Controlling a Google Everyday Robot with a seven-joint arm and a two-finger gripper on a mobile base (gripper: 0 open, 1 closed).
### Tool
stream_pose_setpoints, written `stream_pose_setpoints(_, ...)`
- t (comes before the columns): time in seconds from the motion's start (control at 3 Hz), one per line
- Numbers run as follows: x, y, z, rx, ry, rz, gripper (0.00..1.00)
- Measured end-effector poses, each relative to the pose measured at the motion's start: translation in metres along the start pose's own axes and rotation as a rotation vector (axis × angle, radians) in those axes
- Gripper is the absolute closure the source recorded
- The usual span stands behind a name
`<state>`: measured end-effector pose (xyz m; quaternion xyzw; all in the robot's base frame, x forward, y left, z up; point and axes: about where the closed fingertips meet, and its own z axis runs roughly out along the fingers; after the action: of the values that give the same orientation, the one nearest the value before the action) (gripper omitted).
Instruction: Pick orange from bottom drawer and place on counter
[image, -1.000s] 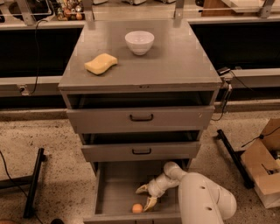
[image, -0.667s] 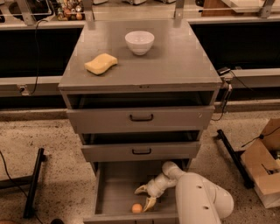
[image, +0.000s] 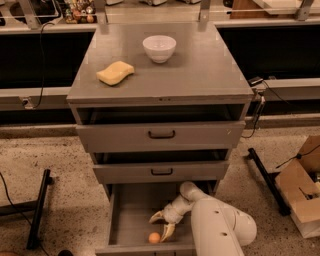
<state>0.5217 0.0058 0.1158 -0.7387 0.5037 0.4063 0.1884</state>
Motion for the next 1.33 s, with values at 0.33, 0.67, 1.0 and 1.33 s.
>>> stream_pose_setpoints(0.33,-0.0044,0.0004,0.0033,-0.024,-0.017,-0.026,0.28)
stream_pose_setpoints(0.67,-0.0074,0.0028,0.0045,-0.037,-0.034,-0.046,0.33)
stream_pose_setpoints(1.0,-0.0088,0.0035,0.0043,-0.041,-0.039,-0.051,0.38)
stream_pose_setpoints(1.33,-0.0103,0.0047,0.0047,-0.051,-0.045,-0.056,0.56)
